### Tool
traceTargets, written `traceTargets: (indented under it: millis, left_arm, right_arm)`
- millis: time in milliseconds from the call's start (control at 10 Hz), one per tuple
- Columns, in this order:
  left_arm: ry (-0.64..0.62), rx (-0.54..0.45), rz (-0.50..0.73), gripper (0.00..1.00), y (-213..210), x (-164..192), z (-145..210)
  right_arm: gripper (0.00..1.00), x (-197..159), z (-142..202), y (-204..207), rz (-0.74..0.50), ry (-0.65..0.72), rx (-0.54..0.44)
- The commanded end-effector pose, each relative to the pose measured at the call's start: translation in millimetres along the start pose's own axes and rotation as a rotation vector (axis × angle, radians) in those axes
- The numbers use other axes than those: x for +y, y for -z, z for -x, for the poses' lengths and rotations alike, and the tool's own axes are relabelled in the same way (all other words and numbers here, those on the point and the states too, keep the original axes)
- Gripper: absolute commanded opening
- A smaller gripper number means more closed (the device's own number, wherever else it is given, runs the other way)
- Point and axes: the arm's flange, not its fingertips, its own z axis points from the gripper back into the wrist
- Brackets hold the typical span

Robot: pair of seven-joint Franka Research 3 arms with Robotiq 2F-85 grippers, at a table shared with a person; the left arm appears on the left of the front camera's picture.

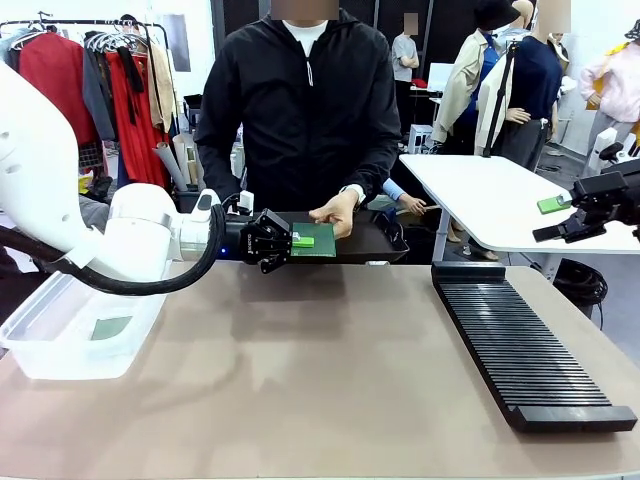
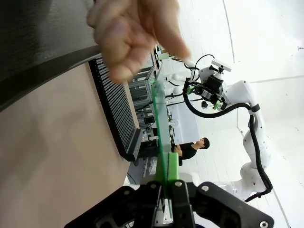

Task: Sort PCBs into racks and boxes based on the side picked up.
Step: If the short side of the Blank PCB is picked up, insert it into the PCB Rack ; if the long side is picked up, place it in the Organizing box.

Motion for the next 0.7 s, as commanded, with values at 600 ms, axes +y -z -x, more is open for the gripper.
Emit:
traceTargets:
  millis: [600]
  left_arm:
    - [0.008,-0.001,0.001,0.00,0.1,-0.1,0.3]
  right_arm:
    - [1.00,2.1,-1.1,0.7,-0.001,-0.004,0.002]
